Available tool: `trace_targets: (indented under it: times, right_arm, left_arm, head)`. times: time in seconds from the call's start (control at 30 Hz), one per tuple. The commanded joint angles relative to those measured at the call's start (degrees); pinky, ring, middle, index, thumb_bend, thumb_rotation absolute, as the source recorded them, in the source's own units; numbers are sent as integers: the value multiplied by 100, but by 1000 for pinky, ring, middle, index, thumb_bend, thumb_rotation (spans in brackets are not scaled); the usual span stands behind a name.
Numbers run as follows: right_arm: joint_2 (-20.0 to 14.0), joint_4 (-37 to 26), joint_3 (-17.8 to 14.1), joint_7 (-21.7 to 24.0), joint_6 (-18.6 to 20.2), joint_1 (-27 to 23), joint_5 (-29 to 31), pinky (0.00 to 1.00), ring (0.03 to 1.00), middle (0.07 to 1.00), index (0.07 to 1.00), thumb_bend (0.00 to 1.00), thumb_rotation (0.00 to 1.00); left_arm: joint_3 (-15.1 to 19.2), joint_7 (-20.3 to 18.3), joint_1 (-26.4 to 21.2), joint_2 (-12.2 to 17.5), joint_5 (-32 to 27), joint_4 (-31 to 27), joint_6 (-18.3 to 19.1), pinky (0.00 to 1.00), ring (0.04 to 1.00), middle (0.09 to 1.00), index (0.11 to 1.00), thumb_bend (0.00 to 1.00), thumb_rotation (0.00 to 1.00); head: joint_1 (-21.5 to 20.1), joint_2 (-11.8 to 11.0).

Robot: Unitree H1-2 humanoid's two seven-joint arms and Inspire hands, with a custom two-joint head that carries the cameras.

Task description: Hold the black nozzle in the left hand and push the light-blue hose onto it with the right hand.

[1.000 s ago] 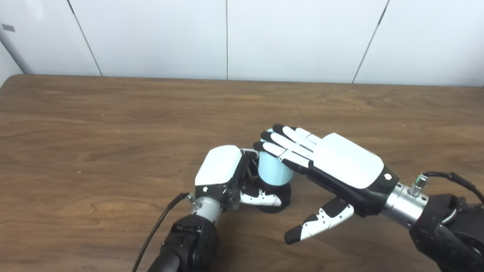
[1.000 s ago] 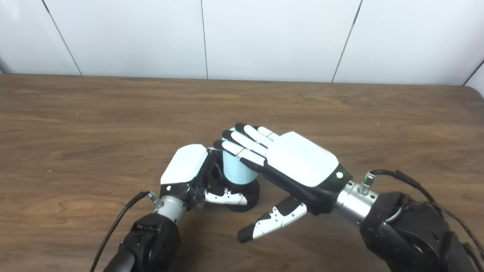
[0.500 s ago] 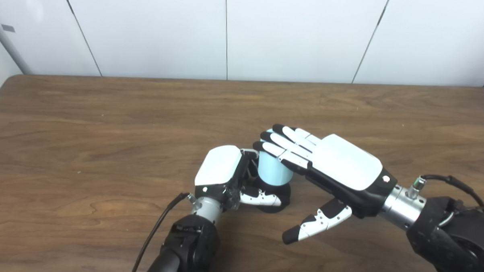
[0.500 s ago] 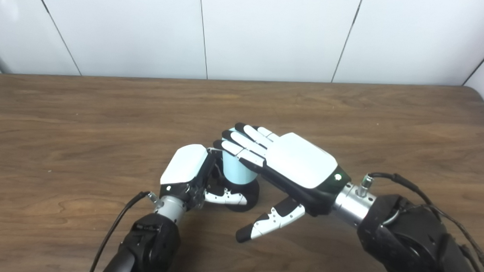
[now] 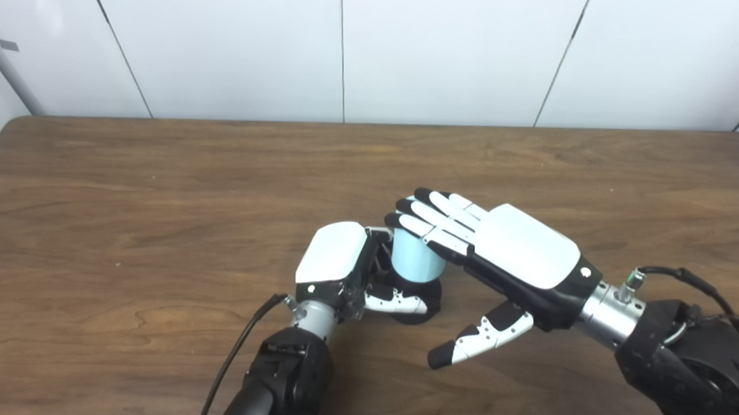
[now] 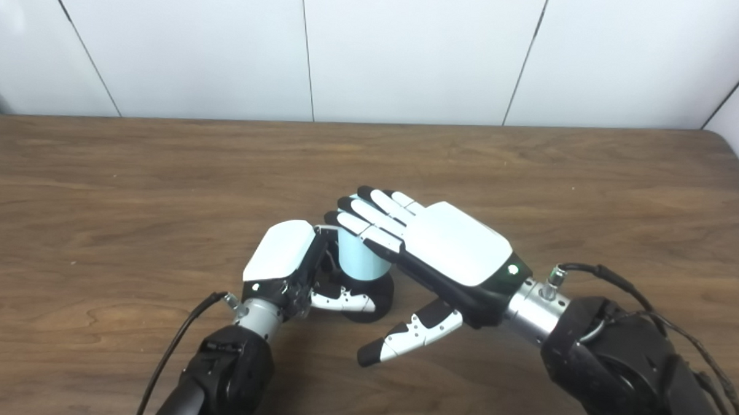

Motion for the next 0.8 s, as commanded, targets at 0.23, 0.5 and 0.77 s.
trace_targets:
  times: [0.23,0.5,0.77]
  right_arm:
    - [-373,516,406,831,185,509,-205,987,978,967,956,671,894]
    - [-374,421,452,872,215,611,-282,996,977,958,951,682,900]
    - [-374,553,499,734,118,661,-373,997,974,957,949,680,901]
  left_arm:
    - [-180,-586,231,76,-24,198,121,463,491,515,472,501,0]
    - [-177,-599,229,90,-32,198,116,454,488,507,475,502,0]
    - [-182,-632,225,85,-21,191,136,480,512,522,464,499,0]
  head:
    - [-1,35]
    - [-11,34]
    - [-2,35]
